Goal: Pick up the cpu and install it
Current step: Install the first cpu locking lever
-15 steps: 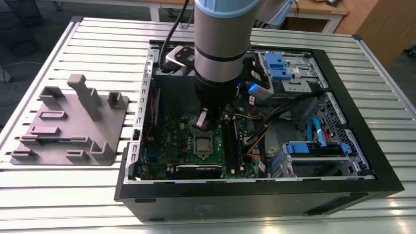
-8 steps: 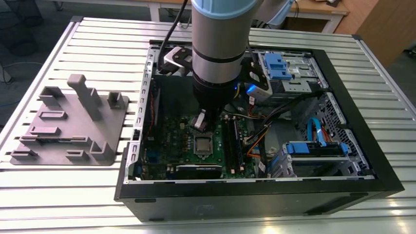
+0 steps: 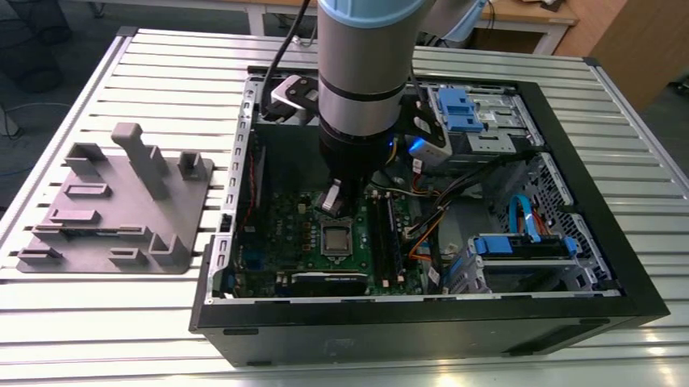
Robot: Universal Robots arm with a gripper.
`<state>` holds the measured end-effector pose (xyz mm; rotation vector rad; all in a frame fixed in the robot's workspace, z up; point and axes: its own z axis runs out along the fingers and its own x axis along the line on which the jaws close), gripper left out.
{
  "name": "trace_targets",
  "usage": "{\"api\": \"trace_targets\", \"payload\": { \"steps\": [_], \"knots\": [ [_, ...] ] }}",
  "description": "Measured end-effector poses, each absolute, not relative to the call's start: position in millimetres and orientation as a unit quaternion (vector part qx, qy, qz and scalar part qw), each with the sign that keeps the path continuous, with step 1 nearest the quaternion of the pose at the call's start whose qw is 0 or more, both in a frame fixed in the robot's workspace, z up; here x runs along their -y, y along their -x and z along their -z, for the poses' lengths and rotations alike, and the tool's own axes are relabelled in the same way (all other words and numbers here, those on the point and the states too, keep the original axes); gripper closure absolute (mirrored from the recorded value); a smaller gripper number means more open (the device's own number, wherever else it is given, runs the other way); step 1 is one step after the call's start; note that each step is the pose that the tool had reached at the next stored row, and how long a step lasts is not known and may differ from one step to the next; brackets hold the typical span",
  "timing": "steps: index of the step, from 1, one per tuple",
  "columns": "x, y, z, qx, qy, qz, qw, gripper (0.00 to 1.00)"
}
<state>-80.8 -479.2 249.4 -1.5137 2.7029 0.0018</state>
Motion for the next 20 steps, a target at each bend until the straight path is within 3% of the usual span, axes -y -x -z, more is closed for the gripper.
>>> {"api": "trace_targets", "payload": {
  "steps": [20],
  "knots": [
    [479.2,80.8,-255.5,-0.872,0.489,-0.001,0.022,0.89]
  ]
}}
